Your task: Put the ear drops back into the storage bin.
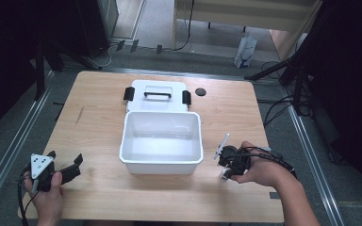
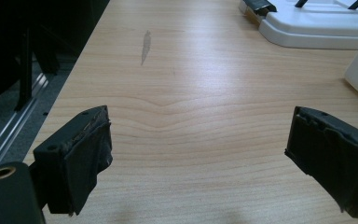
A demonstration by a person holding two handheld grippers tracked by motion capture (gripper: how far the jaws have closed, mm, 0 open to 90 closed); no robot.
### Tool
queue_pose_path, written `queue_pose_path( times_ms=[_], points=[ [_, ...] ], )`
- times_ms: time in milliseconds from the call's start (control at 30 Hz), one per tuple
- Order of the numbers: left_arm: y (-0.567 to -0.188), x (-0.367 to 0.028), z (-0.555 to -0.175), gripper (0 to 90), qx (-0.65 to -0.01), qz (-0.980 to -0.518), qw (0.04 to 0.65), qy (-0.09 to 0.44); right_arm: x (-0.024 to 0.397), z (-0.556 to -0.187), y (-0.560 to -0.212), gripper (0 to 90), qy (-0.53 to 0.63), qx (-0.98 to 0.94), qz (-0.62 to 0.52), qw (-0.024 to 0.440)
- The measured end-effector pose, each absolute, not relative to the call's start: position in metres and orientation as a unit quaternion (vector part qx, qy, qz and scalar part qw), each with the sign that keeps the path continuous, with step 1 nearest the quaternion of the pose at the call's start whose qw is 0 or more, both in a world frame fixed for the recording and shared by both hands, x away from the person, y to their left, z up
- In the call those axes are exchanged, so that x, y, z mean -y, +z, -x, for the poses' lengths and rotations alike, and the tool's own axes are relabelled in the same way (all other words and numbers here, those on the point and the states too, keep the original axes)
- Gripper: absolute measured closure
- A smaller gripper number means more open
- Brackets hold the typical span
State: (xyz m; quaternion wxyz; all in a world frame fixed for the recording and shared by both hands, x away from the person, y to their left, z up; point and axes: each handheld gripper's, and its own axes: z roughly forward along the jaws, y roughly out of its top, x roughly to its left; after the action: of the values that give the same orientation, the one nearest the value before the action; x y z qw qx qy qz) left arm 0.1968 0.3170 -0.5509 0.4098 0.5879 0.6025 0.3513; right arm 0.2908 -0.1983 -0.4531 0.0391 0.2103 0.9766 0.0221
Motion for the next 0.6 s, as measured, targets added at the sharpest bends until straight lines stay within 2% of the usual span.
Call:
queue_pose_path(
  times_ms=[267,600],
  points=[
    [-0.551,-0.317,-0.197,7.4,-0.603,-0.588,0.409,0.352,0.196,-0.292,-0.450,72.0,0.023,-0.982,-0.186,0.026],
    [-0.551,-0.317,-0.197,7.3,-0.602,-0.588,0.409,0.353,0.198,-0.297,-0.425,72.0,0.042,-0.980,-0.188,0.043]
  ],
)
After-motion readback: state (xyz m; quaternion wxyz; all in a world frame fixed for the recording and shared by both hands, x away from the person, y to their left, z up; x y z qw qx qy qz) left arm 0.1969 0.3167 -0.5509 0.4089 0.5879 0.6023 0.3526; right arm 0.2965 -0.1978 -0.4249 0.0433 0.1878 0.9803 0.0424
